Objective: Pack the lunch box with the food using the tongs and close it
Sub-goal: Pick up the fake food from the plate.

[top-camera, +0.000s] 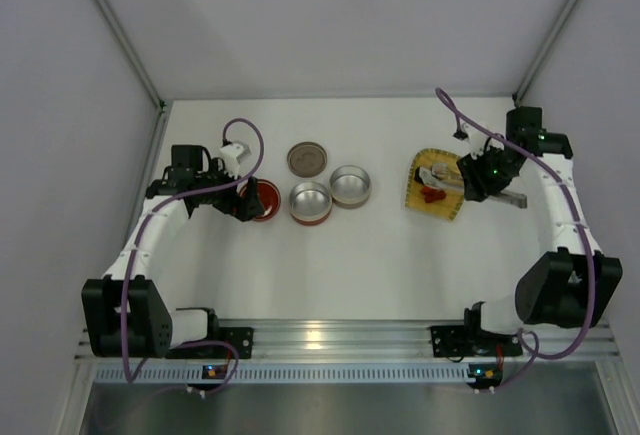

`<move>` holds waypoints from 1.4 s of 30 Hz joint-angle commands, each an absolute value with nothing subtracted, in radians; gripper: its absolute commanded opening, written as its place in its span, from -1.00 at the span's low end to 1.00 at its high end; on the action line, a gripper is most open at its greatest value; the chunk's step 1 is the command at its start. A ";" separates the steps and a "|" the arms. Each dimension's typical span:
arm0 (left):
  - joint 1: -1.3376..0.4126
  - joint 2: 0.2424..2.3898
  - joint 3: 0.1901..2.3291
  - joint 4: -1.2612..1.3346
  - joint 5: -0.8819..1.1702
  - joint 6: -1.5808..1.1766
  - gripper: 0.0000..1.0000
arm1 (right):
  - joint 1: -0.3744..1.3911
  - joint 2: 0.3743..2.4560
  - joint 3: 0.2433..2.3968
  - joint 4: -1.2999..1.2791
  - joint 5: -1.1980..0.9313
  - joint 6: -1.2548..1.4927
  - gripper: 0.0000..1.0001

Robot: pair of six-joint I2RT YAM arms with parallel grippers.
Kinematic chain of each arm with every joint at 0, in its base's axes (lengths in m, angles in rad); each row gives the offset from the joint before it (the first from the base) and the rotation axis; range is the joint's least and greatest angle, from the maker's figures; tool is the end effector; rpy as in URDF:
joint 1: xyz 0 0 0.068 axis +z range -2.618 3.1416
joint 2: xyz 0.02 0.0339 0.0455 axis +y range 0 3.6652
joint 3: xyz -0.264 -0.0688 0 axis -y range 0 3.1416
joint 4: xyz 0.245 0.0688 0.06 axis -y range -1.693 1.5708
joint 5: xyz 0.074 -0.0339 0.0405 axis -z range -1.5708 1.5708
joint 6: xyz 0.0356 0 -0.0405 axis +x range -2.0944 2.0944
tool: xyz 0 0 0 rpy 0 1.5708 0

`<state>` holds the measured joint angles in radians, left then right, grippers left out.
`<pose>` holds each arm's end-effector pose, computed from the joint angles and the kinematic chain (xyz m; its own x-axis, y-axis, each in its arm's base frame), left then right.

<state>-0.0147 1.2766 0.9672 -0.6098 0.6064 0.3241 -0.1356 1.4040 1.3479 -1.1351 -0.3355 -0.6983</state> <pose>0.2574 -0.0241 0.2666 -0.6397 0.2711 -0.7192 0.5922 0.7703 -0.2364 0.2632 -0.0241 0.3200 -0.7092 -0.5159 -0.4804 -0.5865 0.8100 -0.0040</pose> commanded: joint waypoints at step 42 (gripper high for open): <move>-0.009 1.327 1.051 -0.653 0.646 0.367 0.97 | -0.067 1.766 1.661 -1.144 -0.342 -1.141 0.06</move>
